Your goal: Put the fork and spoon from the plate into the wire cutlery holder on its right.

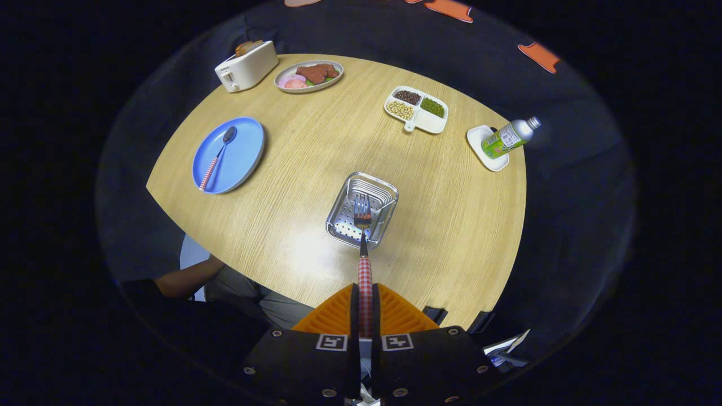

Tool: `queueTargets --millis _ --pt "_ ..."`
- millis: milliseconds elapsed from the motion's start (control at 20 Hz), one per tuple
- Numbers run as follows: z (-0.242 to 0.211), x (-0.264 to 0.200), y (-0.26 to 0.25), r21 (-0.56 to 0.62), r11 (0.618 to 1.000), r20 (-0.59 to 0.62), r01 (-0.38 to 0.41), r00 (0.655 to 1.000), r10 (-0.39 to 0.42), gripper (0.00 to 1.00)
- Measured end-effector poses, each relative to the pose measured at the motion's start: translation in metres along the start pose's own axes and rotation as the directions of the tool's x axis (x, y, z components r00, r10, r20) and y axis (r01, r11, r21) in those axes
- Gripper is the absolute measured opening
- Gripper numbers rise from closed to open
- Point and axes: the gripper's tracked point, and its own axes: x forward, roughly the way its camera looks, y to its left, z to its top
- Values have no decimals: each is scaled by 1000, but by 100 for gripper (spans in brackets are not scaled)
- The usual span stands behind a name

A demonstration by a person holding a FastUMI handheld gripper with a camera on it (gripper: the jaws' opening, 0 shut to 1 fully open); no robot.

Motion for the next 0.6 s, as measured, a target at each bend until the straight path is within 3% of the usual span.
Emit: queueTargets --millis 300,600 --pt "22 13 -8 29 1000 -50 -1 999 2 10" --pt "11 10 5 -69 997 -96 -19 995 12 10"
